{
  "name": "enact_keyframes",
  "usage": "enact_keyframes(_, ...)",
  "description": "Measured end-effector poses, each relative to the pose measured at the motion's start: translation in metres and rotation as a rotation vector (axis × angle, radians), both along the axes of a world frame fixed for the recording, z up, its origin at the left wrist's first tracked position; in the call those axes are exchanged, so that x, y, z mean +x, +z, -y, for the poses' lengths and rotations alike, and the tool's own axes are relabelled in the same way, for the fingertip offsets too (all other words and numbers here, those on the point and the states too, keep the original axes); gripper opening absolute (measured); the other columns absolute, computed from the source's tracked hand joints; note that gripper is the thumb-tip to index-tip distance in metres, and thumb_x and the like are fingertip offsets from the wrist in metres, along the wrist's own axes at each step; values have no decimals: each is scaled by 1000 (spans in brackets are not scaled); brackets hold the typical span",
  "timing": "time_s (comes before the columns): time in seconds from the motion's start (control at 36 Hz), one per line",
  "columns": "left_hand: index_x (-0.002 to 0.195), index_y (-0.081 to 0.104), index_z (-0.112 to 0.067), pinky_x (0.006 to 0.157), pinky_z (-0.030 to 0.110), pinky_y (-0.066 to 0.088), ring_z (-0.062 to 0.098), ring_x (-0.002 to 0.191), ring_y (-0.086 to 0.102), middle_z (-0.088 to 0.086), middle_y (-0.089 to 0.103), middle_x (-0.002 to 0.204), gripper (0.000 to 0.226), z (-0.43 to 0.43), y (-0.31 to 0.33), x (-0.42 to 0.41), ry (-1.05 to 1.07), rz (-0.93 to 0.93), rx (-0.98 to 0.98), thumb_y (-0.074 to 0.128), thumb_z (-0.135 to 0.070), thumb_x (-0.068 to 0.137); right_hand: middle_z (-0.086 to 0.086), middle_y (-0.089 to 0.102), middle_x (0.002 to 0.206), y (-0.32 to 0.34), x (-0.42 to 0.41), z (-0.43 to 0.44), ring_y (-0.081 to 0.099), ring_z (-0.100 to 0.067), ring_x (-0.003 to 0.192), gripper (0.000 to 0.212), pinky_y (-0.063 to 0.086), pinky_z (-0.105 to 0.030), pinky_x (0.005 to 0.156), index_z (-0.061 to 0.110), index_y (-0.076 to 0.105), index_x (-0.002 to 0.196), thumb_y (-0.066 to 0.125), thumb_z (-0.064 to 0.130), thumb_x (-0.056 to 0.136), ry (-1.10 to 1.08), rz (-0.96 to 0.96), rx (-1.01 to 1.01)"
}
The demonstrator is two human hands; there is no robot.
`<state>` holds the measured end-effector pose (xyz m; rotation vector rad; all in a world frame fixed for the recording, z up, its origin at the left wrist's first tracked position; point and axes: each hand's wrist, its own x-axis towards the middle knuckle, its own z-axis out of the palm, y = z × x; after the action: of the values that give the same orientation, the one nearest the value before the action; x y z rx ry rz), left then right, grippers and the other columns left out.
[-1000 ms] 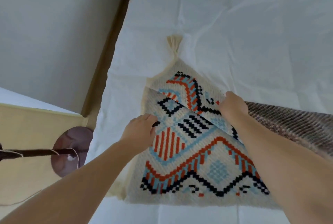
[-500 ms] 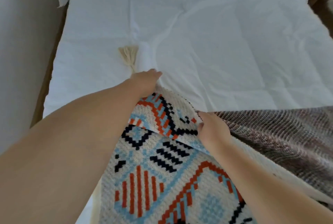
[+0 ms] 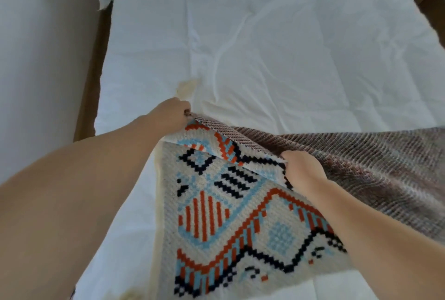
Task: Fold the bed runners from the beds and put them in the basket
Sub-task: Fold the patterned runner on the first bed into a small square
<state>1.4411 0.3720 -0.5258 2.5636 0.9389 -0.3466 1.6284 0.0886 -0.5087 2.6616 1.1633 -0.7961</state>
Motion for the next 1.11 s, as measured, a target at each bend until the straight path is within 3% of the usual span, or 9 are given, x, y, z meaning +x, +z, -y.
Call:
enact_keyframes(0.08, 97, 60, -6, 72, 43, 48, 33, 80, 57, 16, 57, 92, 19, 27, 8, -42, 74, 91, -18, 43, -4, 91, 0, 47, 64, 11, -8, 9, 51, -22, 61, 34, 36, -31, 50, 20, 39, 67, 42, -7, 88, 14, 4, 35)
enact_keyframes(0.22, 92, 61, -6, 70, 42, 50, 33, 75, 57, 15, 55, 89, 19, 86, 16, -100, 232, 92, 26, 43, -2, 91, 2, 46, 64, 25, -27, 35, 45, -20, 58, 34, 31, -29, 48, 19, 39, 65, 42, -6, 87, 136, -4, 59)
enact_keyframes(0.31, 92, 63, -10, 70, 37, 49, 29, 76, 57, 11, 54, 95, 18, 128, 10, -133, 325, 90, 20, 46, -4, 90, 0, 56, 74, 29, -37, 60, 59, -25, 73, 27, 39, -29, 54, 17, 50, 76, 40, -6, 88, 230, -11, 45)
enact_keyframes(0.36, 91, 63, -12, 67, 36, 49, 27, 74, 57, 10, 55, 95, 18, 158, 8, -152, 392, 79, 16, 45, -7, 90, -2, 65, 107, 30, -44, 76, 62, -26, 99, 38, 50, -32, 72, 14, 61, 110, 40, -10, 89, 306, -16, 4)
enact_keyframes(0.42, 89, 62, -13, 67, 33, 46, 28, 76, 57, 8, 53, 93, 19, 192, 8, -169, 460, 82, 8, 45, -5, 90, -6, 57, 131, 31, -52, 91, 58, -27, 113, 53, 52, -37, 89, 13, 52, 133, 42, -13, 89, 369, -11, -67)
enact_keyframes(0.64, 96, 66, -13, 69, 30, 38, 29, 81, 54, 8, 48, 96, 19, 305, -2, -213, 602, 75, -11, 48, -9, 91, -4, 58, 120, 8, -75, 163, 61, -24, 101, 48, 54, -38, 82, 16, 51, 129, 44, -6, 86, 670, 62, -46)
enact_keyframes(0.75, 98, 65, -9, 71, 32, 41, 29, 84, 53, 10, 49, 103, 18, 345, -11, -219, 612, 45, -19, 49, -5, 89, -1, 52, 128, 3, -82, 189, 58, -21, 111, 58, 51, -33, 84, 20, 40, 140, 51, -2, 87, 742, 95, -90)
enact_keyframes(0.94, 89, 57, -11, 75, 32, 40, 29, 92, 52, 3, 49, 104, 12, 378, -41, -232, 680, 53, -119, 46, -6, 87, 0, 56, 116, -24, -89, 215, 60, -24, 103, 43, 51, -37, 79, 18, 48, 128, 42, 2, 88, 757, 52, -96)
enact_keyframes(1.11, 103, 64, -28, 101, 39, 28, 24, 118, 34, 2, 44, 128, 25, 381, -61, -220, 410, -340, 213, 45, -35, 90, -1, 54, 120, -69, -95, 220, 56, -23, 107, 44, 49, -35, 85, 19, 46, 132, 42, 6, 90, 753, 59, -91)
